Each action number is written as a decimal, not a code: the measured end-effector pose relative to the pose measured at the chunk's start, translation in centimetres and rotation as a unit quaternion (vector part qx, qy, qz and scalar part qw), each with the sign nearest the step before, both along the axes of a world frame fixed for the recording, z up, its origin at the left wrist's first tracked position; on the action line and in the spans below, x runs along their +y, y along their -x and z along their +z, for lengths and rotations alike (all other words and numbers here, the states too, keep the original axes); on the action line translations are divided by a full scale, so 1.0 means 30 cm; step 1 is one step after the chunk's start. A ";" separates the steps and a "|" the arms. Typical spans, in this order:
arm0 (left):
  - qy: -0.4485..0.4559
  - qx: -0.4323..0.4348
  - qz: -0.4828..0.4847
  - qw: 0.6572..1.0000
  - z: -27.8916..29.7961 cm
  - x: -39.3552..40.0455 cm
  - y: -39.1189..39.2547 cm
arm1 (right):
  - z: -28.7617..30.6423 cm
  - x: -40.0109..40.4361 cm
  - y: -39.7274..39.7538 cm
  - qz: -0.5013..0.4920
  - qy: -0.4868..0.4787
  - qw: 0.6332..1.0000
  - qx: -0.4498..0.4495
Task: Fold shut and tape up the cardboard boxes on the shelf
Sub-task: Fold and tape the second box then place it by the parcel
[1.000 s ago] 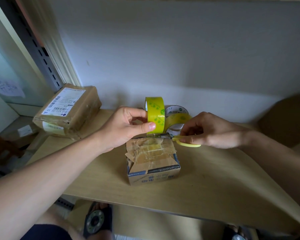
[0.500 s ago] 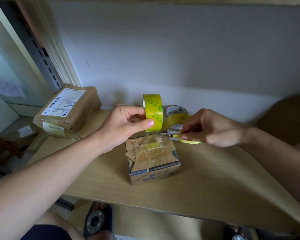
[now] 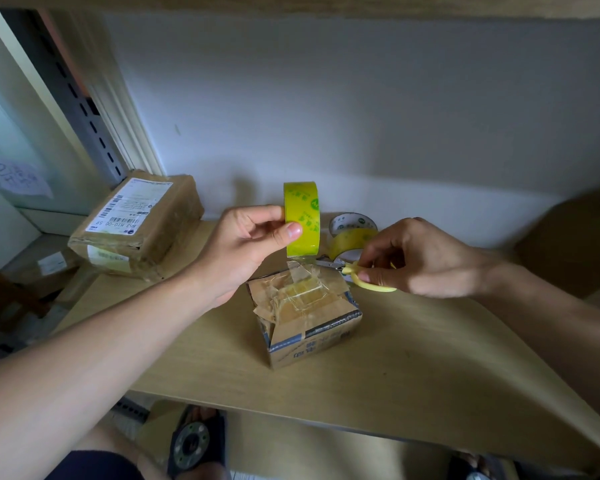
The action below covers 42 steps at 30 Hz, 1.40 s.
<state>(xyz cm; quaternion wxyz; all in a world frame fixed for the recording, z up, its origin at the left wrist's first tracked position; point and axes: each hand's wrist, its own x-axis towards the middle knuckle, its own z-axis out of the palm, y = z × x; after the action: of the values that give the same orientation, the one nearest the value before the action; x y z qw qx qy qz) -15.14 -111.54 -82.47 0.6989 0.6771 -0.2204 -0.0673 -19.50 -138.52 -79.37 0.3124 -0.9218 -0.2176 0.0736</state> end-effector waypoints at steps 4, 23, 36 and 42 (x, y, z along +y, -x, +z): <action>0.003 -0.001 -0.004 1.000 0.007 -0.001 -0.001 | 0.002 -0.006 -0.004 -0.001 0.015 1.000 -0.001; 0.022 0.009 0.094 0.995 0.024 0.079 -0.069 | -0.010 -0.034 0.006 -0.027 0.004 1.000 0.007; -0.363 -0.187 0.125 0.904 -0.087 0.096 -0.132 | -0.036 -0.133 0.056 -0.238 -0.061 0.966 -0.082; -0.509 -0.289 0.072 0.807 -0.101 0.069 -0.145 | -0.067 -0.176 0.043 -0.358 0.062 0.927 -0.091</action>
<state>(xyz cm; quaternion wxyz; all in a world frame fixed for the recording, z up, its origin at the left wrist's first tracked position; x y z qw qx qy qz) -10.78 -109.46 -85.49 0.1607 0.9379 -0.2970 0.0795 -20.79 -143.79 -81.40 0.2393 -0.9586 0.1042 -0.1138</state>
